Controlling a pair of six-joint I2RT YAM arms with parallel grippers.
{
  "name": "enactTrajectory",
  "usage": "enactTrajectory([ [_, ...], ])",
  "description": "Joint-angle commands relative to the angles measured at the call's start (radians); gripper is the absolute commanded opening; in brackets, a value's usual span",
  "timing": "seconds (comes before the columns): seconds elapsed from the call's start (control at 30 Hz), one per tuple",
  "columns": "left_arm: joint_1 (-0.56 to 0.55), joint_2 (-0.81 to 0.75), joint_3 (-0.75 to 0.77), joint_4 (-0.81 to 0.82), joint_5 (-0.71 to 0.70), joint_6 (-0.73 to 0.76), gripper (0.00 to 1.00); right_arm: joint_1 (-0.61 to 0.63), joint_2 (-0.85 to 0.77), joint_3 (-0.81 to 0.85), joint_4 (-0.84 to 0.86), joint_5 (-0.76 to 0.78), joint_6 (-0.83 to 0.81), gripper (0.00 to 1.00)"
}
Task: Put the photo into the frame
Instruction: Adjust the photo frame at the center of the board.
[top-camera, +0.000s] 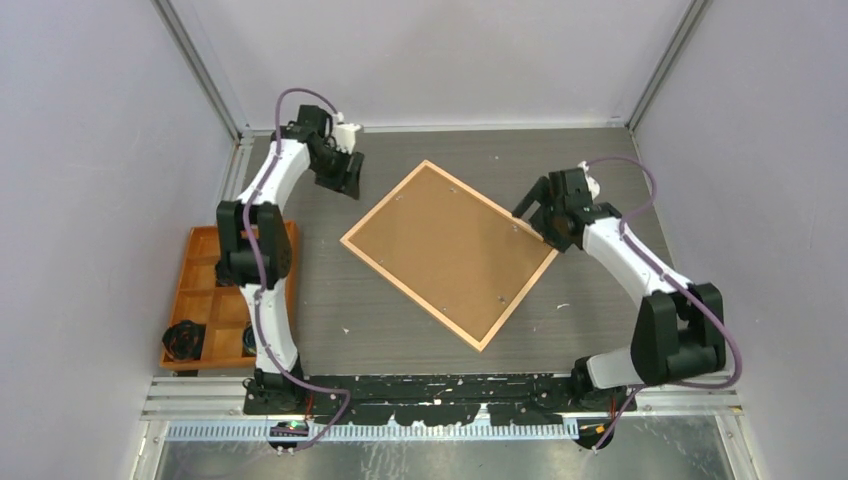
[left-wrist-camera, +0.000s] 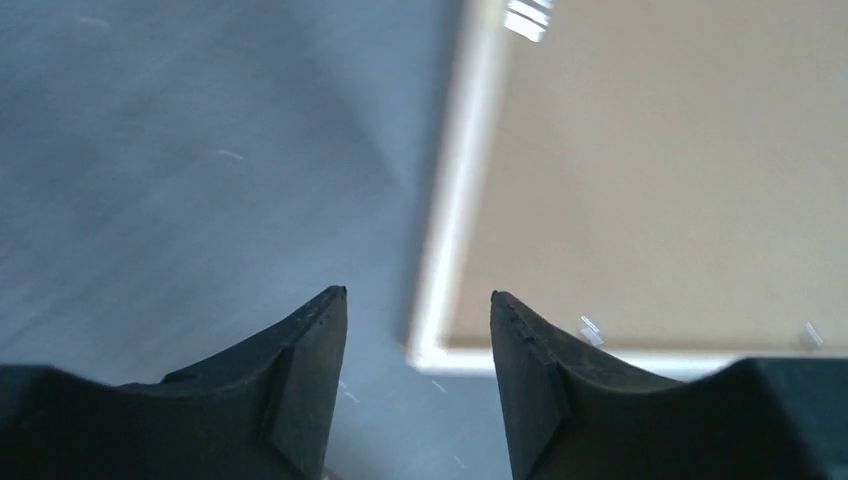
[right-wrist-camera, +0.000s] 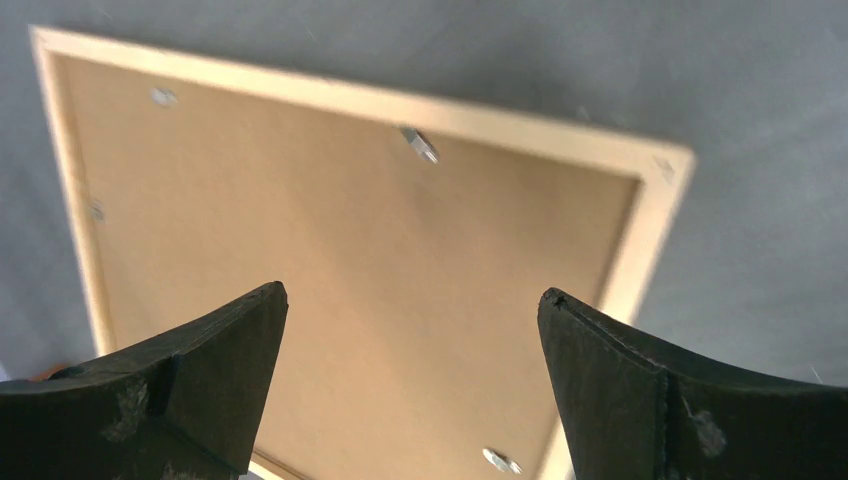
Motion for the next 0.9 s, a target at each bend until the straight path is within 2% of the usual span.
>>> enactTrajectory([
  [0.0,0.071,0.202,0.156,0.064,-0.181,-0.147,0.53,0.005,-0.16,-0.152,-0.056,0.02,0.048,1.0],
  [0.13,0.064,0.281,0.176,0.078,-0.164,-0.181,0.43,0.003,-0.265,-0.298,-0.064,-0.007,0.094,1.0],
  [0.23,0.052,0.277,0.116,0.111,-0.136,-0.177,0.38,0.002,-0.298,-0.369,-0.052,-0.014,0.117,1.0],
  [0.37,0.037,0.226,0.005,0.151,-0.095,-0.145,0.35,0.0,-0.293,-0.407,0.016,-0.045,0.134,1.0],
  [0.57,0.023,0.164,-0.124,0.154,-0.044,-0.082,0.32,-0.024,-0.153,-0.394,0.169,-0.076,0.126,1.0],
  [0.67,0.013,0.125,-0.202,0.146,-0.02,-0.026,0.31,-0.059,-0.07,-0.363,0.241,-0.143,0.129,1.0],
  [0.87,-0.031,0.041,-0.35,0.11,-0.015,0.103,0.3,-0.099,0.064,-0.254,0.294,-0.186,0.134,1.0],
])
